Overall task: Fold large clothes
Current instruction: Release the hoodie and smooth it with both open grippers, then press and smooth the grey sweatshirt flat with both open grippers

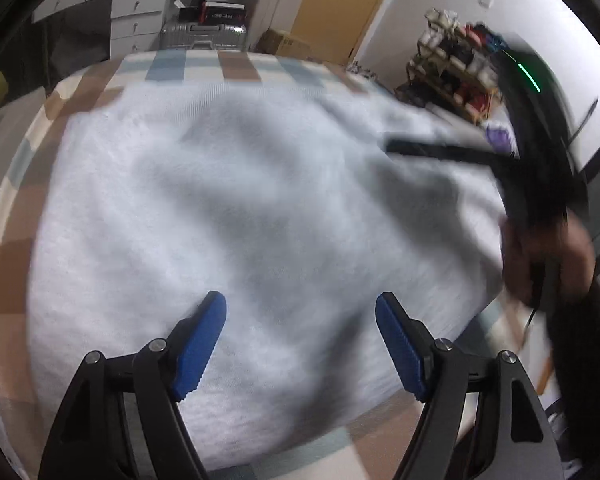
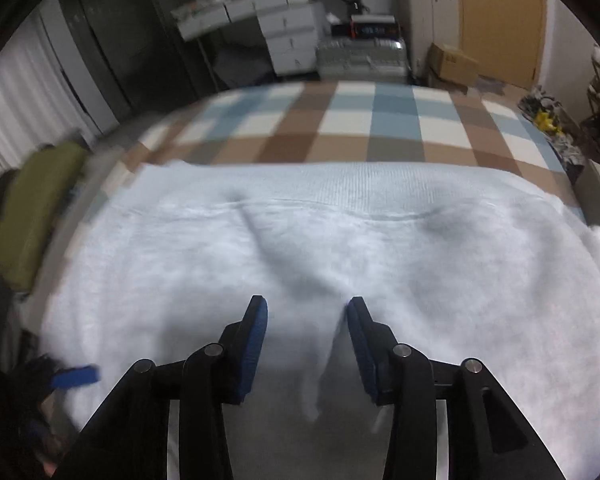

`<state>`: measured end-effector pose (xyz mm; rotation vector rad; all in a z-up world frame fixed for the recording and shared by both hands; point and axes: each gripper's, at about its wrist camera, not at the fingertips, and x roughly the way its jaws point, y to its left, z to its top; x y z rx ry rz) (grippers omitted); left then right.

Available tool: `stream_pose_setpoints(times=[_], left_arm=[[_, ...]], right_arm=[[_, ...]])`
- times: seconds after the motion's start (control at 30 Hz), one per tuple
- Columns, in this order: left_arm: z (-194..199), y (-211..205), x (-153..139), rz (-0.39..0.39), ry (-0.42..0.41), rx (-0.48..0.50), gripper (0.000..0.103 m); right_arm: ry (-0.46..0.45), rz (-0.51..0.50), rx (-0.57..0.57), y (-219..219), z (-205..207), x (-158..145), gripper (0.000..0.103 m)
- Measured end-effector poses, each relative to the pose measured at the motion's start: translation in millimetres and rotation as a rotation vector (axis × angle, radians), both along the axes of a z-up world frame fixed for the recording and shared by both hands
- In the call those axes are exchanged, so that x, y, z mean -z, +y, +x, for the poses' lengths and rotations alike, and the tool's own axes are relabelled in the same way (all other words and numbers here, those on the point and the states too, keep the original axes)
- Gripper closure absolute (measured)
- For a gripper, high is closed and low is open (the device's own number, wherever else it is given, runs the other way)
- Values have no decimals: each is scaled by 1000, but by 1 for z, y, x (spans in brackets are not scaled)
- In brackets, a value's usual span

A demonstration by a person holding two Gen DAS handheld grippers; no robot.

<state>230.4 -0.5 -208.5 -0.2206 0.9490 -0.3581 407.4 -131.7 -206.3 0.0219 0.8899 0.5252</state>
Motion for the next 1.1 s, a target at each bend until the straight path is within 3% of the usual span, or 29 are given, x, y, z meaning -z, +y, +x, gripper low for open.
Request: stream_pose_setpoints(times=[0.03, 0.1, 0.17, 0.27, 0.33, 0.4, 0.47, 0.57, 0.63, 0.73, 0.77, 0.8, 0.83, 0.9, 0.97, 1.0, 1.07, 1.1], left_arm=[[4, -2, -14, -5, -38, 17, 30], [19, -14, -32, 27, -87, 57, 30], [50, -35, -37, 172, -87, 72, 30], [97, -54, -15, 411, -22, 33, 30], [118, -51, 16, 411, 89, 54, 27], [123, -36, 27, 335, 89, 19, 13], [123, -27, 32, 280, 105, 11, 10], [111, -35, 19, 363, 70, -29, 14], [91, -48, -1, 427, 4, -20, 15], [54, -50, -22, 345, -80, 17, 14], [48, -48, -22, 324, -75, 30, 14], [45, -48, -15, 313, -48, 41, 14], [47, -48, -3, 312, -14, 48, 14], [55, -47, 25, 310, 47, 58, 12], [54, -36, 32, 223, 32, 33, 8], [54, -34, 33, 211, 27, 39, 7], [54, -35, 33, 217, 14, 34, 7], [53, -36, 32, 219, 9, 32, 7]], right_arm=[[-44, 56, 6, -17, -18, -9, 57], [-128, 134, 20, -42, -49, -19, 24], [-217, 161, 36, -60, -80, -25, 12], [-316, 157, 96, -80, -105, -25, 0], [-391, 142, 116, -91, -120, -23, 0], [-384, 97, 129, -93, -121, -20, 0], [-349, 97, 132, -95, -114, -17, 0], [-283, 88, 151, -105, -104, -18, 0], [-246, 51, 169, -106, -92, -14, 0], [-138, 32, 171, -108, -71, 1, 0], [-95, 2, 185, -109, -68, 12, 7], [-54, -36, 202, -109, -63, 22, 24], [5, -80, 215, -108, -54, 38, 30], [-20, -104, 204, -106, -54, 43, 31], [-15, -146, 201, -102, -53, 38, 33], [-15, -133, 219, -101, -54, 30, 49], [-27, -45, 190, -94, -58, 10, 72], [-49, 7, 150, -86, -62, -1, 71]])
